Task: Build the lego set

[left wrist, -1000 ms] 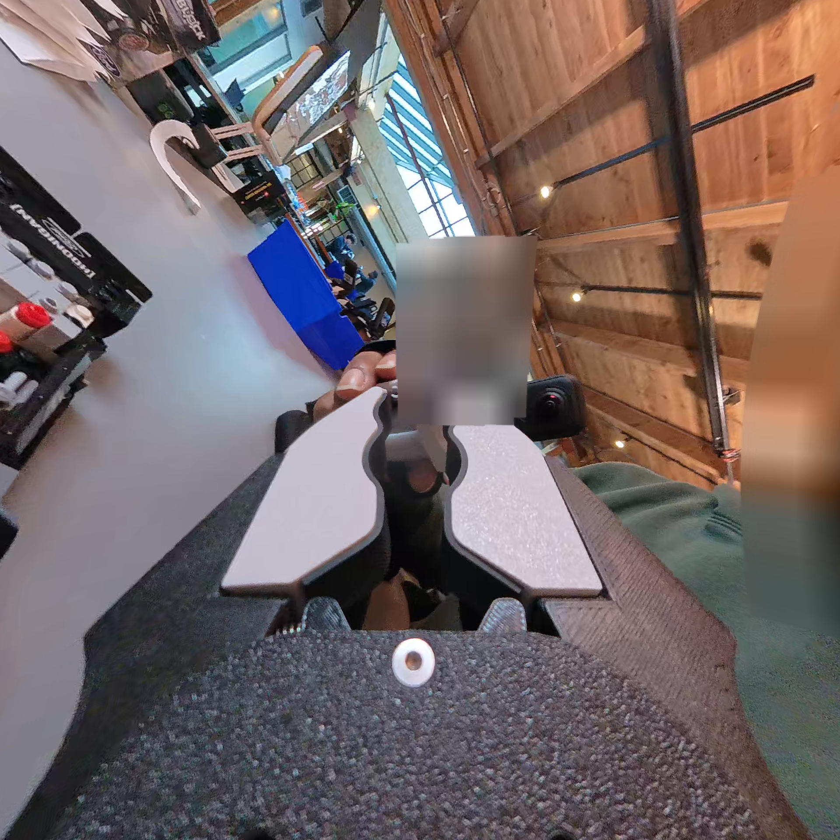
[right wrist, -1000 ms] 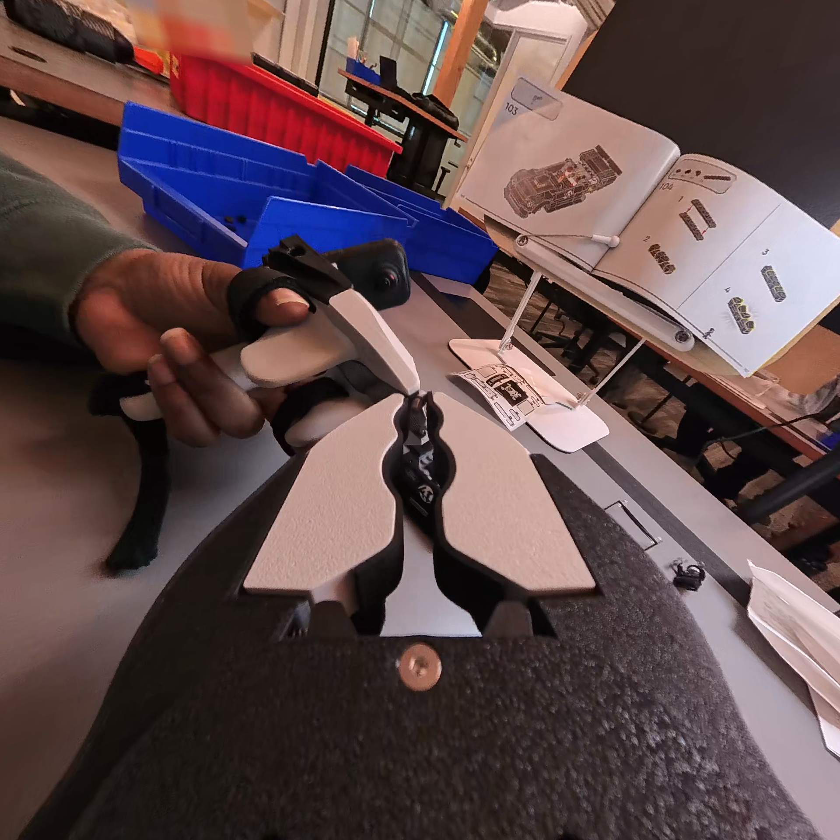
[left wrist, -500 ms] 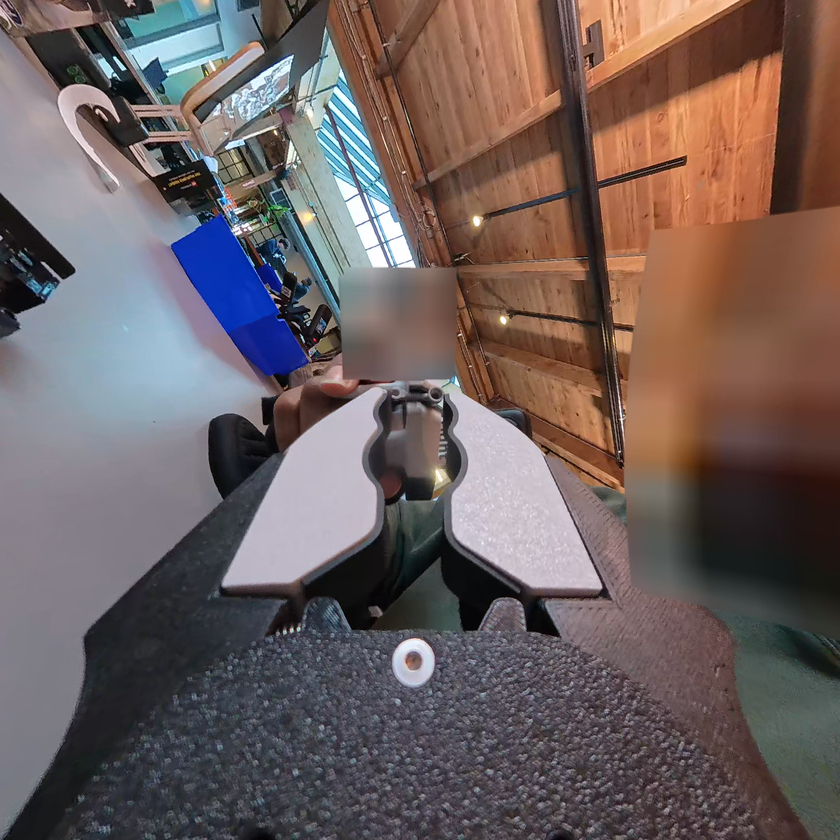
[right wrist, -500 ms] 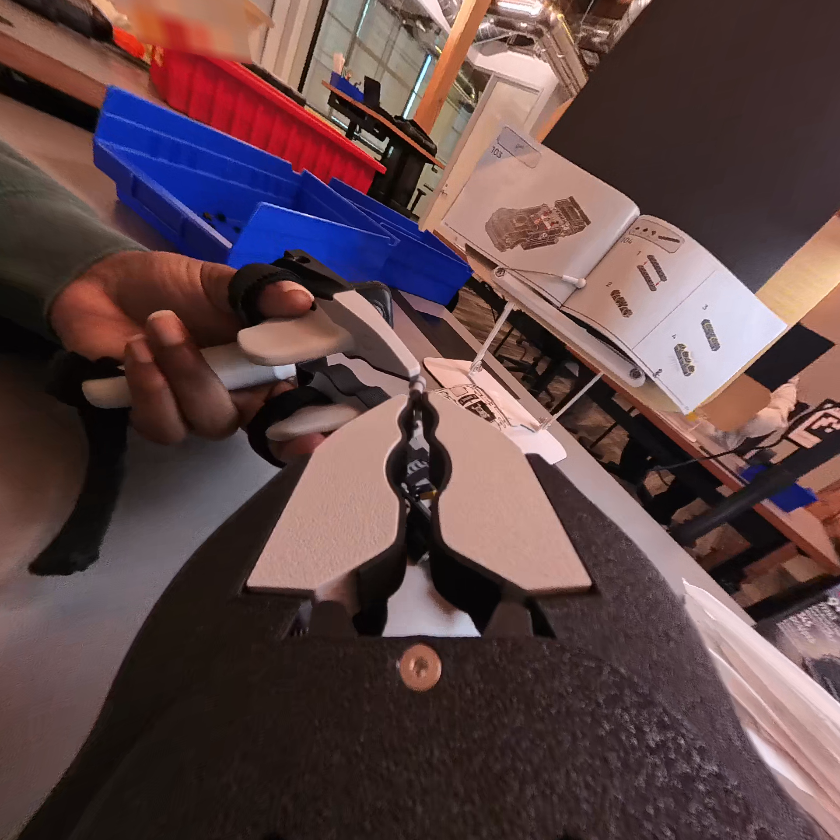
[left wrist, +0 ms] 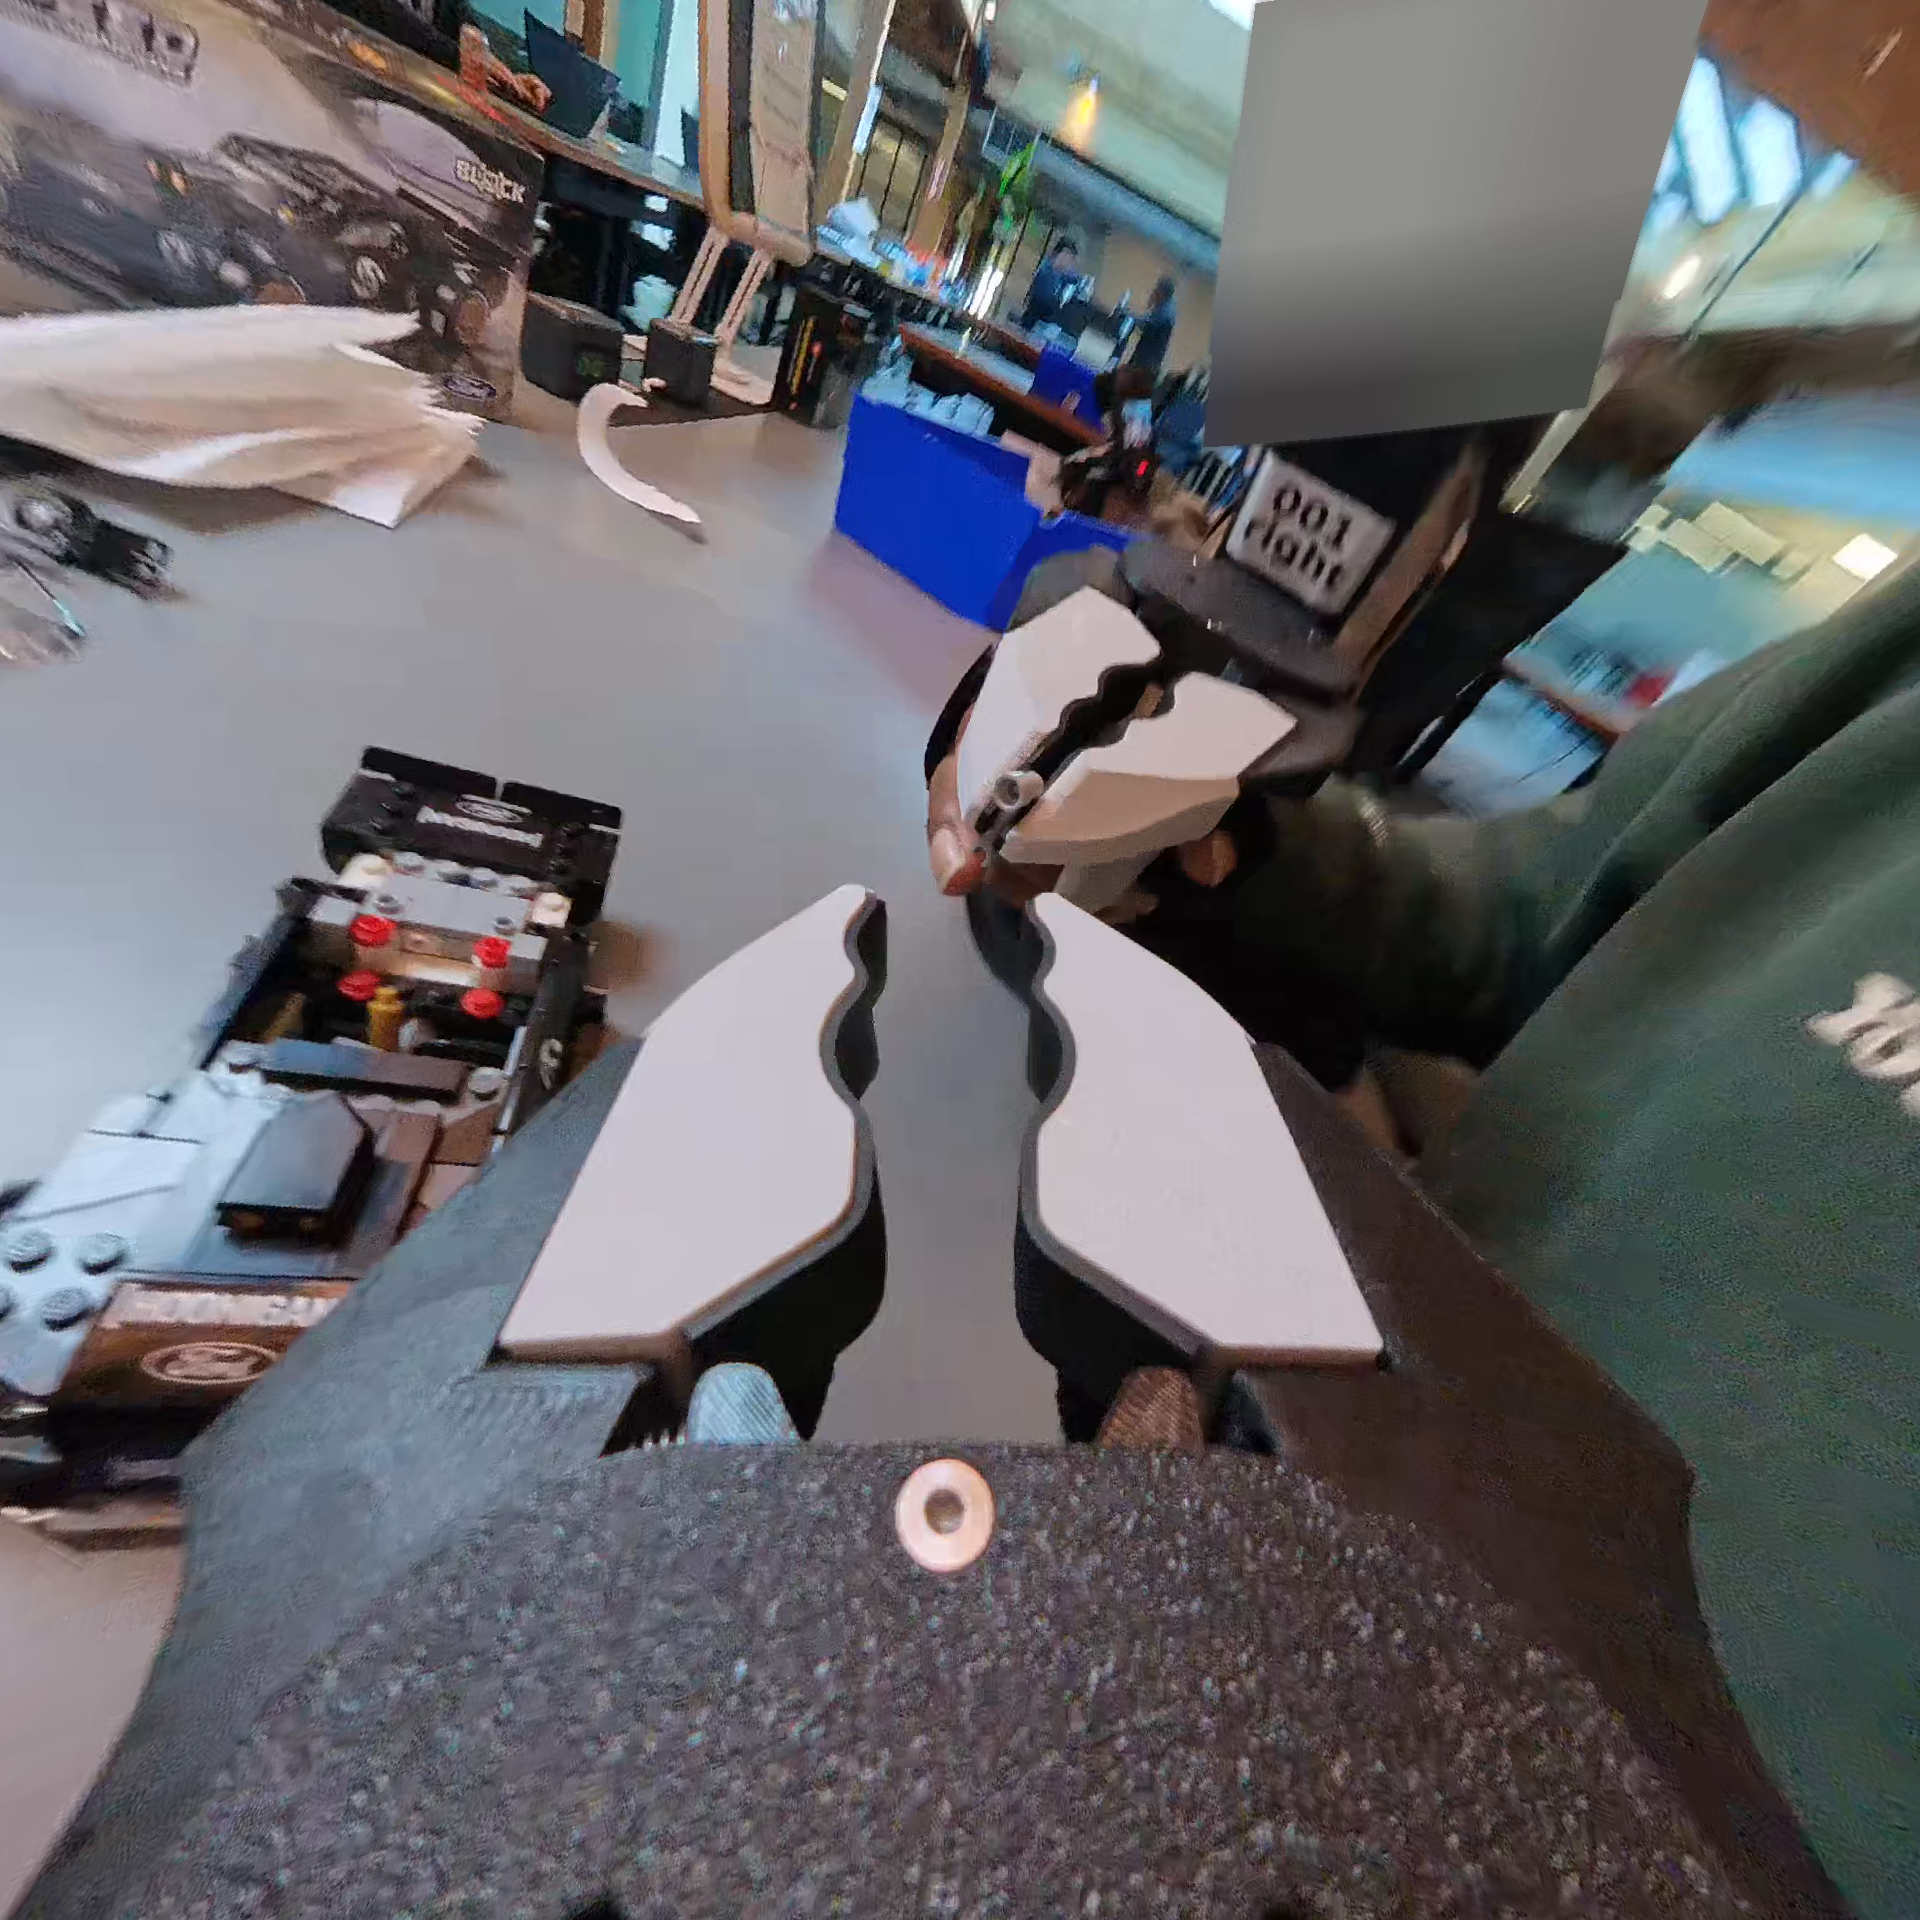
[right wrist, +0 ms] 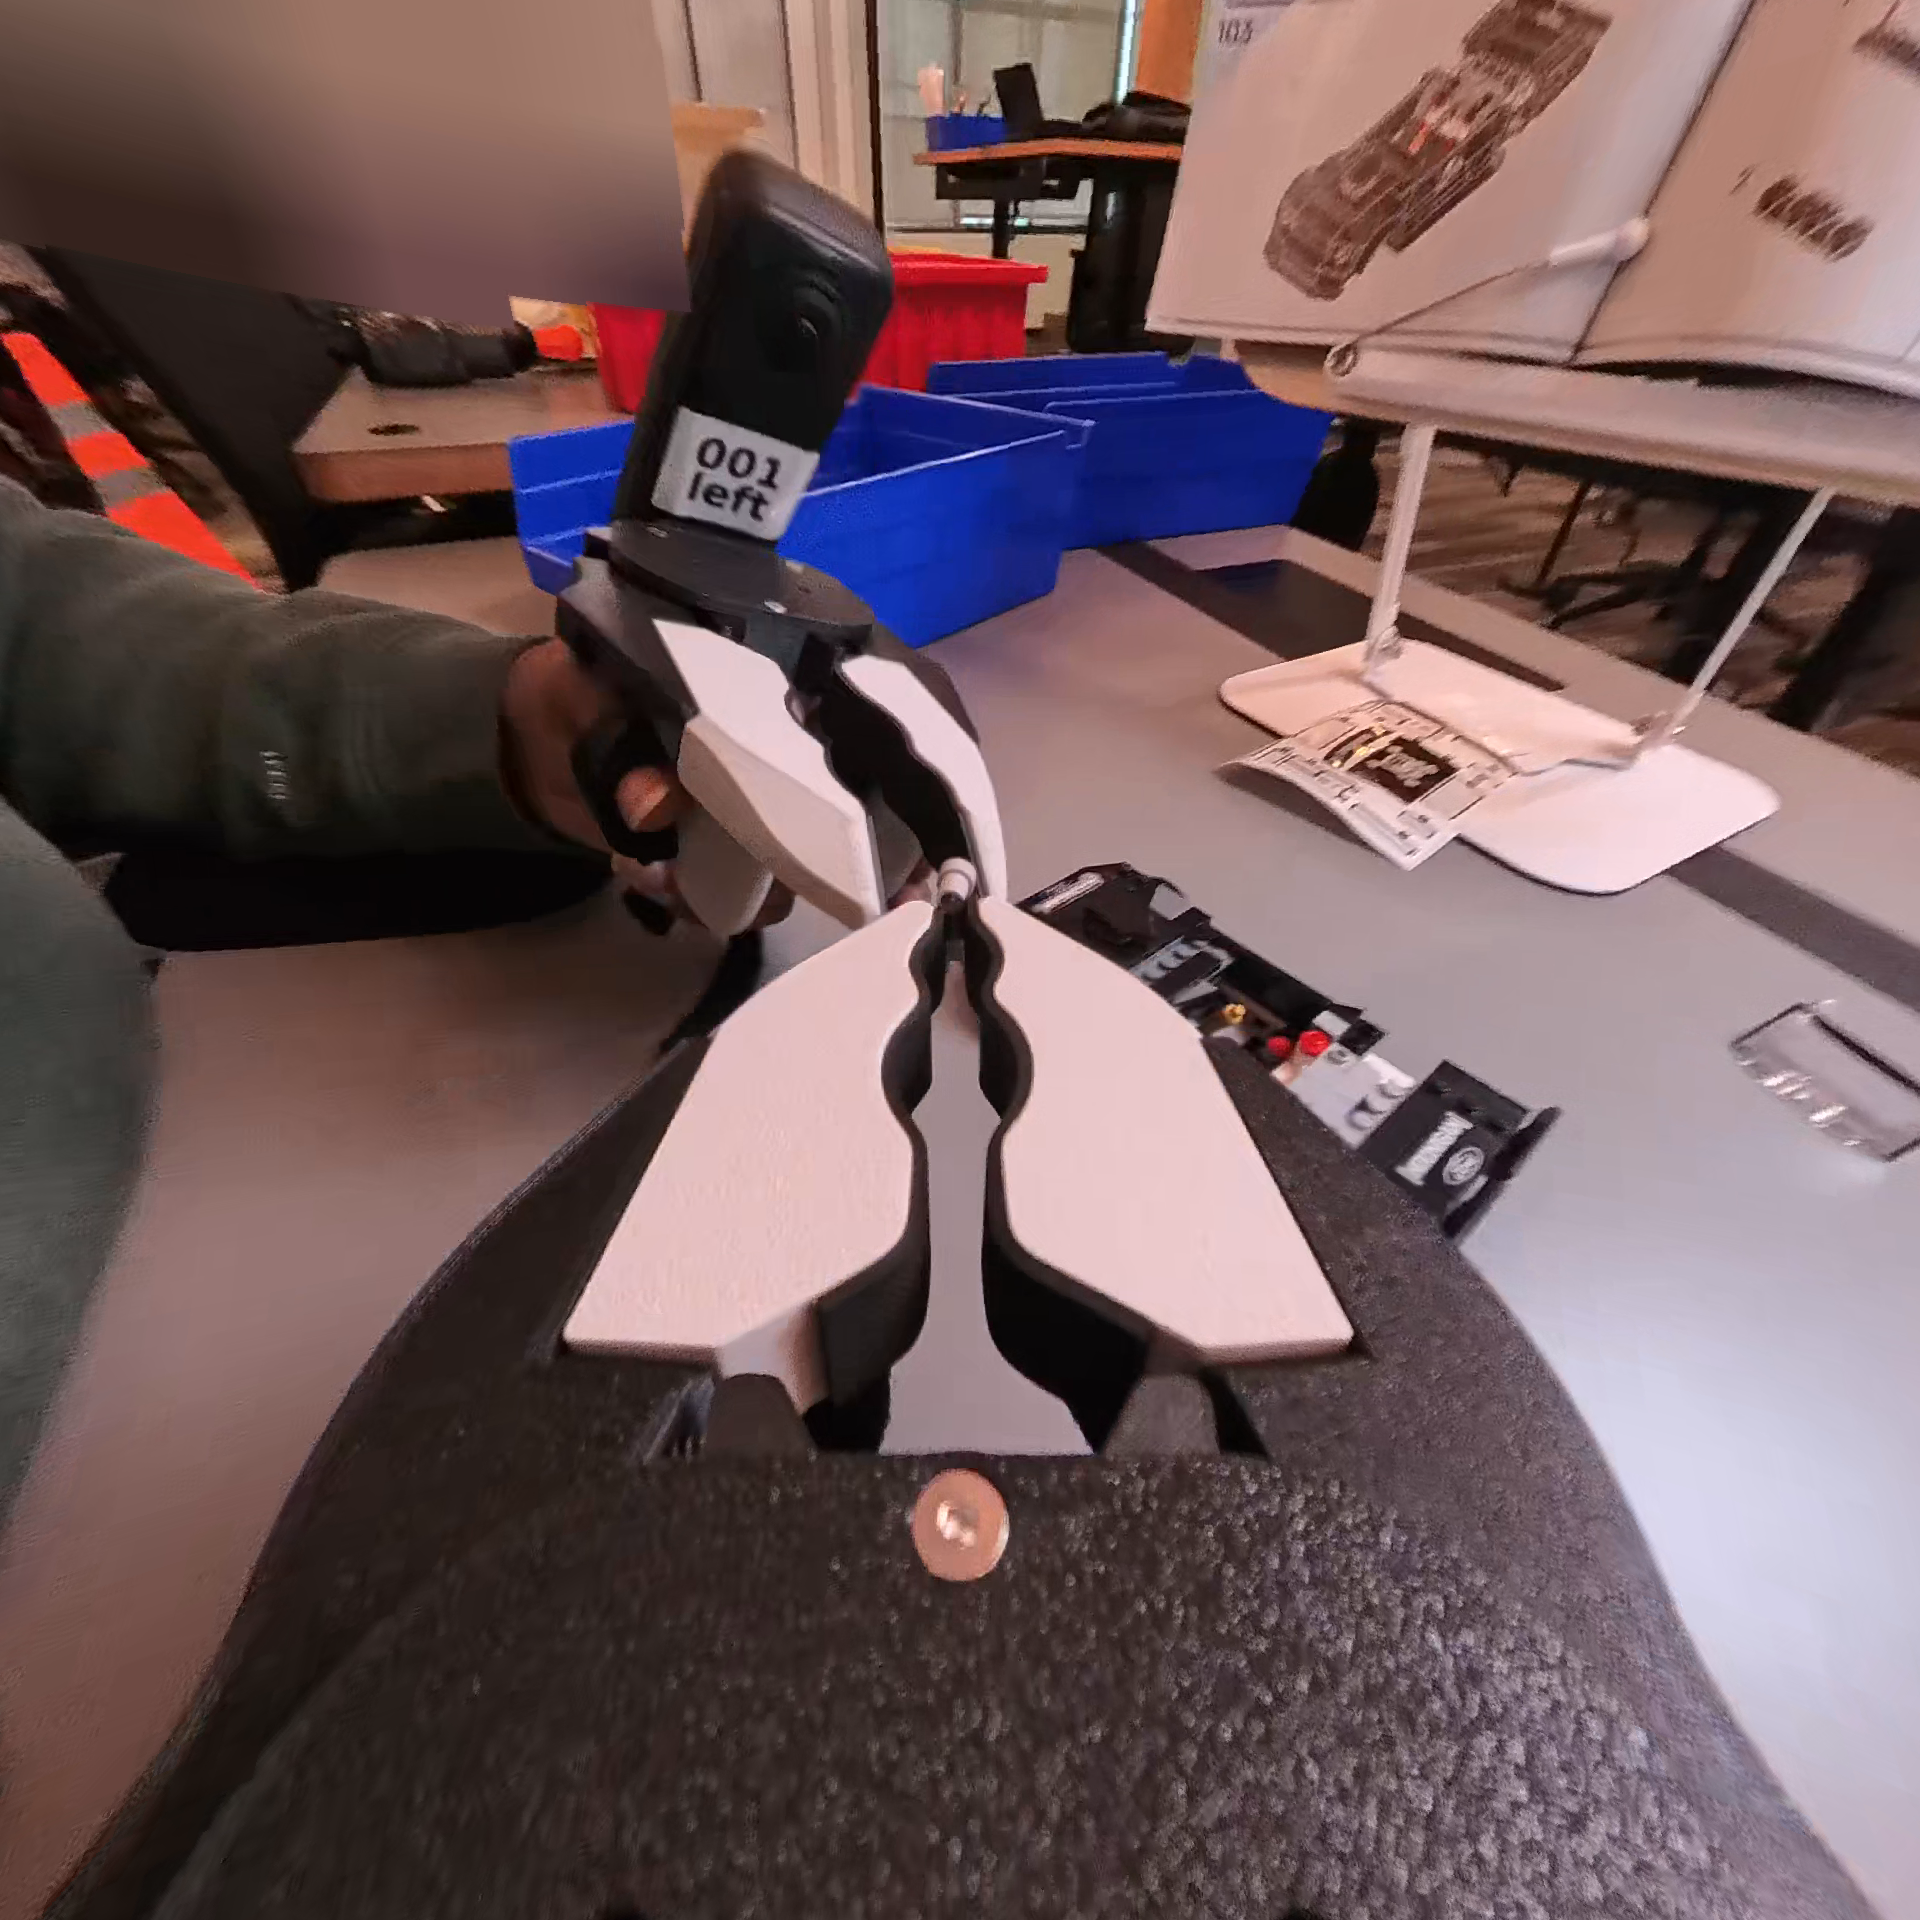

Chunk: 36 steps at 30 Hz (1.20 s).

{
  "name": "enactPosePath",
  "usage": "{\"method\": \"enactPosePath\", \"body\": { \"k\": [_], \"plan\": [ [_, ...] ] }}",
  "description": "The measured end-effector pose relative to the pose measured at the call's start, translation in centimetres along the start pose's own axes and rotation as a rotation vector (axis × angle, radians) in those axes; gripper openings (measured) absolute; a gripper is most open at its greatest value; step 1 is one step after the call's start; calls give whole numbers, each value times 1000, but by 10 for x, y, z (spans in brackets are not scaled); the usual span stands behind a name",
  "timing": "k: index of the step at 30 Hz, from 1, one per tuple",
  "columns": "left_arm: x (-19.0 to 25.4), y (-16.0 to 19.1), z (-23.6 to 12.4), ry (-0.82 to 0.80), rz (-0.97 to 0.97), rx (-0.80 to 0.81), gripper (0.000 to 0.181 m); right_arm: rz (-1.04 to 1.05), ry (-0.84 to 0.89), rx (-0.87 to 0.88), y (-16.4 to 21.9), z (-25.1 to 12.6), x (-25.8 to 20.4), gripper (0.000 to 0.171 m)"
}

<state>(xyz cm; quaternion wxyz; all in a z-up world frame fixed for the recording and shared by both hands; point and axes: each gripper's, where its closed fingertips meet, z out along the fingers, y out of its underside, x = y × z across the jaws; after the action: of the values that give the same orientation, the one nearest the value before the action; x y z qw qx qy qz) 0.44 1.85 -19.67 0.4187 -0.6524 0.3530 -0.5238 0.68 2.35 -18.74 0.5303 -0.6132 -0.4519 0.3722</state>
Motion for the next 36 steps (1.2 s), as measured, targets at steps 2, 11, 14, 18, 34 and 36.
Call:
{"method": "enactPosePath", "body": {
  "k": [2,11,14,18,34,36],
  "plan": [
    [0,5,1,-41,99,-41,21,43,-32,-16,4,2,-3,3],
    [7,8,2,-62,244,-73,14,158,-128,-22,7,3,-9,3],
    [13,5,1,-26,257,-55,14,128,-145,-59,13,6,-14,3],
    [16,12,2,-12,298,-93,14,66,-160,-113,22,9,-21,3],
    [23,14,-1,50,278,-105,7,37,-199,-121,23,5,-29,10],
    [23,10,1,52,245,-66,7,39,-183,-111,22,6,-27,12]
  ]
}}
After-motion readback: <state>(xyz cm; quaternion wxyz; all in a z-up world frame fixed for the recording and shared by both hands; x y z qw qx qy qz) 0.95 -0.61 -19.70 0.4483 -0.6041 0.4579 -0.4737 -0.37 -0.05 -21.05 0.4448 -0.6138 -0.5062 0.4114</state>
